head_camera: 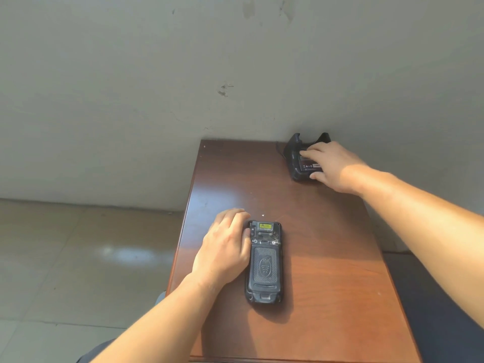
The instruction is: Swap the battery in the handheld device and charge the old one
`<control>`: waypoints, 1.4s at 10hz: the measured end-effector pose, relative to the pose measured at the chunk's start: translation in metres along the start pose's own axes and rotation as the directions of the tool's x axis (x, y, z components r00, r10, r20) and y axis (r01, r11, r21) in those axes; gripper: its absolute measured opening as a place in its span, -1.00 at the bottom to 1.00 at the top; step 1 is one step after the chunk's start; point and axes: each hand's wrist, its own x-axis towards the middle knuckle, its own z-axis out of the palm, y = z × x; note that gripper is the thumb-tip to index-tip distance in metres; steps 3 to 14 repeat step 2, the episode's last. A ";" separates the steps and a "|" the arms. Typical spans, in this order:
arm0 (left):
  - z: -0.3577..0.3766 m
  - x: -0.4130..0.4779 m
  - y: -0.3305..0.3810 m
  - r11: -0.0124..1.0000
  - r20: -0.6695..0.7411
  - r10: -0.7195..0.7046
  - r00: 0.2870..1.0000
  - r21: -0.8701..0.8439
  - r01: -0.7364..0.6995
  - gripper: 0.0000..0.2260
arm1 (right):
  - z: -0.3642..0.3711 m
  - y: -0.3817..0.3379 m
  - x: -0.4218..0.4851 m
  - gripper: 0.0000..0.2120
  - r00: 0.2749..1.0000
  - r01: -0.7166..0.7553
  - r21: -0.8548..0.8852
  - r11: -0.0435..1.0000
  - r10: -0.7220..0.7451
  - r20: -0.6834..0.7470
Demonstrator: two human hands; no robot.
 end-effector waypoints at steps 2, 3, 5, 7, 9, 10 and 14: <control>-0.002 -0.001 0.001 0.996 0.032 -0.047 0.998 -0.074 0.049 -0.70 | -0.024 -0.034 -0.070 -0.43 0.970 0.112 0.108 0.988 -0.085 -0.227; -0.002 -0.001 0.001 0.996 0.032 -0.047 0.998 -0.074 0.049 -0.70 | -0.024 -0.034 -0.070 -0.43 0.970 0.112 0.108 0.988 -0.085 -0.227; -0.002 -0.001 0.001 0.996 0.032 -0.047 0.998 -0.074 0.049 -0.70 | -0.024 -0.034 -0.070 -0.43 0.970 0.112 0.108 0.988 -0.085 -0.227; -0.002 -0.001 0.001 0.996 0.032 -0.047 0.998 -0.074 0.049 -0.70 | -0.024 -0.034 -0.070 -0.43 0.970 0.112 0.108 0.988 -0.085 -0.227; -0.002 -0.001 0.001 0.996 0.032 -0.047 0.998 -0.074 0.049 -0.70 | -0.024 -0.034 -0.070 -0.43 0.970 0.112 0.108 0.988 -0.085 -0.227; -0.002 -0.001 0.001 0.996 0.032 -0.047 0.998 -0.074 0.049 -0.70 | -0.024 -0.034 -0.070 -0.43 0.970 0.112 0.108 0.988 -0.085 -0.227; -0.002 -0.001 0.001 0.996 0.032 -0.047 0.998 -0.074 0.049 -0.70 | -0.024 -0.034 -0.070 -0.43 0.970 0.112 0.108 0.988 -0.085 -0.227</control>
